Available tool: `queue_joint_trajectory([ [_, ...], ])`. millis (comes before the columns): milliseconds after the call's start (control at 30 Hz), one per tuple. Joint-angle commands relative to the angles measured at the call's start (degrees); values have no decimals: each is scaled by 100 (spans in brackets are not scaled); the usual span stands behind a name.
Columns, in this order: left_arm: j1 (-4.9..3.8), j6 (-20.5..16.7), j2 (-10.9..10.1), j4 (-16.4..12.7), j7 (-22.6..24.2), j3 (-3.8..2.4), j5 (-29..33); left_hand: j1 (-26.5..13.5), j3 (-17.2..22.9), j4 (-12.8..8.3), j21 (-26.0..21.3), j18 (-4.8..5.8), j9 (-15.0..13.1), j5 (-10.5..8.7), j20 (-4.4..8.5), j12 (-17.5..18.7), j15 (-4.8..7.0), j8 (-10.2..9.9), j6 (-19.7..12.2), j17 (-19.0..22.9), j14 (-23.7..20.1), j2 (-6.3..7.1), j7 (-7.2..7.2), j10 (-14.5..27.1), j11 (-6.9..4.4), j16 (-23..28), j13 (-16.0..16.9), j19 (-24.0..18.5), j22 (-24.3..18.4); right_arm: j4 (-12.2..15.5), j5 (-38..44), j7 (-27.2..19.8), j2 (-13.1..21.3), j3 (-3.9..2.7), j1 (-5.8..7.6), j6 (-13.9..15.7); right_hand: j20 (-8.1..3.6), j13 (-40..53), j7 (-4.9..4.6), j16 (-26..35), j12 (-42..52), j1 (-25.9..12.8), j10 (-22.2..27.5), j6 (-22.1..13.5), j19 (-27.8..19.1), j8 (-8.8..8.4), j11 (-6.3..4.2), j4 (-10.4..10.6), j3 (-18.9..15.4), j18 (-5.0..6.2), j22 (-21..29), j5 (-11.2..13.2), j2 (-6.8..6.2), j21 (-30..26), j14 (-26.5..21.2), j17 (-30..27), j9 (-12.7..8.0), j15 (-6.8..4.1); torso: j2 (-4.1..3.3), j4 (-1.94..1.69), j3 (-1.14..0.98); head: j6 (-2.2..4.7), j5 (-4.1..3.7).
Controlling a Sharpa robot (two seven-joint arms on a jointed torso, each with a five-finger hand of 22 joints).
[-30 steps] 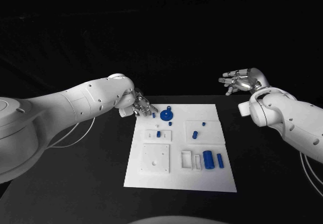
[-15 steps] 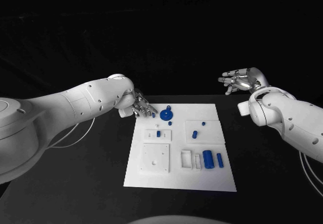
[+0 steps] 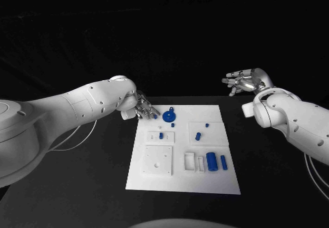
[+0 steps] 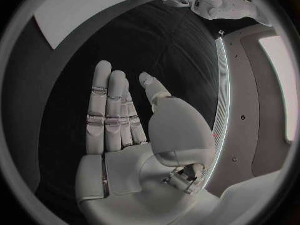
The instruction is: Assemble the parts on the task board
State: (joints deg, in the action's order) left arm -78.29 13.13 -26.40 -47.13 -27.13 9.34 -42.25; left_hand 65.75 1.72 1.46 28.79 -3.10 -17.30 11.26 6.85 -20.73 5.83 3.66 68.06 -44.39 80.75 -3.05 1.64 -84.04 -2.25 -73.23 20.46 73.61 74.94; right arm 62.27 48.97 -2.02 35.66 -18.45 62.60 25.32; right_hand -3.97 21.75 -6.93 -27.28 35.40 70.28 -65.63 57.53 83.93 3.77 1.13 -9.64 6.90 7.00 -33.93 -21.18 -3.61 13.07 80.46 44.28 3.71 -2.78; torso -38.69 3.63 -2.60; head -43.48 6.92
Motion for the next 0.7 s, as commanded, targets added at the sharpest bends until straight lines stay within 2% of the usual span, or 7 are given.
queue_joint_trajectory([
  [33, 4, -45, 10, -3, 92, 0, 164, 48, 16, -53, 21, 3, -29, 36, -12, -35, 20, 26, 51, -1, 29, -64, 0, -135, -16, -12, -8, -29, 91, -4, 47, -16, -10, -4, 0, -61, 28, -5, -9, 19, -11, 4, 26, -39, 190, -20, -12, 26, -3, -65, 6, -33, 35, 0, -22, -10, -6, 20, 3, 0, -1, -9, 11],
  [100, 4, -84, 5, -4, 99, 0, 267, 111, 24, -105, 16, 7, -103, 75, -10, -34, 23, 31, 77, 5, 28, -88, -17, -136, -23, -8, -13, -33, 91, -7, 47, -13, -13, -4, 0, -68, 28, -5, -9, 19, -11, 4, 26, -39, 190, -20, -12, 26, -3, -65, 6, -33, 35, 0, -22, -10, -6, 20, 4, 0, 0, -8, 13],
  [200, 4, -134, -3, -6, 115, -1, 441, 323, 89, -273, -4, 21, -330, 272, -6, -8, 32, 84, 141, 77, -11, -101, -66, -104, -42, 41, -29, -63, 90, -14, 47, -8, -18, -4, 0, -78, 28, -5, -9, 19, -11, 4, 26, -39, 190, -20, -12, 26, -3, -65, 6, -33, 35, 0, -22, -10, -6, 20, 5, 2, -1, -1, 26],
  [367, 4, -165, -15, -26, 137, -1, 655, 524, 233, -451, -13, 29, -998, 453, -6, 8, 36, 225, 59, 89, -9, -168, -114, -134, -62, 53, -61, -72, 95, -22, 47, -4, -26, -3, -1, -94, 29, -3, -9, 19, -10, -2, 32, -41, 188, -20, -11, 38, 0, -66, 8, -33, 35, -1, -23, -10, -6, 21, 4, 3, -2, 0, 29],
  [433, 3, -176, -18, -32, 143, -2, 694, 568, 297, -500, -12, 27, -1157, 527, -11, 9, 34, 251, 39, 96, -5, -173, -116, -144, -62, 56, -68, -73, 97, -25, 47, -4, -28, -3, -1, -98, 29, -3, -9, 19, -10, -2, 32, -41, 188, -20, -11, 38, 0, -66, 8, -33, 35, -1, -23, -10, -6, 21, 4, -1, -2, -3, 27],
  [500, 3, -191, -22, -40, 151, -2, 726, 555, 422, -562, -5, 20, -1585, 625, -14, 22, 36, 322, -25, 114, -8, -145, -129, -153, -70, 67, -90, -80, 99, -29, 47, -3, -30, -3, -1, -102, 29, -2, -9, 19, -8, -6, 34, -43, 188, -21, -11, 46, 0, -66, 9, -36, 35, -2, -24, -10, -6, 22, 4, -4, -2, -2, 31],
  [700, 3, -293, -68, -104, 171, -2, 812, 554, 658, -694, 7, 26, -2017, 953, -4, 4, 51, 347, 66, 80, 9, -93, -138, -230, -63, 39, -119, -79, 98, -45, 47, 2, -39, -3, -1, -123, 30, -1, -8, 19, -7, -7, 34, -43, 188, -21, -11, 48, 0, -66, 9, -36, 35, -2, -24, -11, -6, 22, 11, -2, -2, 17, 39],
])
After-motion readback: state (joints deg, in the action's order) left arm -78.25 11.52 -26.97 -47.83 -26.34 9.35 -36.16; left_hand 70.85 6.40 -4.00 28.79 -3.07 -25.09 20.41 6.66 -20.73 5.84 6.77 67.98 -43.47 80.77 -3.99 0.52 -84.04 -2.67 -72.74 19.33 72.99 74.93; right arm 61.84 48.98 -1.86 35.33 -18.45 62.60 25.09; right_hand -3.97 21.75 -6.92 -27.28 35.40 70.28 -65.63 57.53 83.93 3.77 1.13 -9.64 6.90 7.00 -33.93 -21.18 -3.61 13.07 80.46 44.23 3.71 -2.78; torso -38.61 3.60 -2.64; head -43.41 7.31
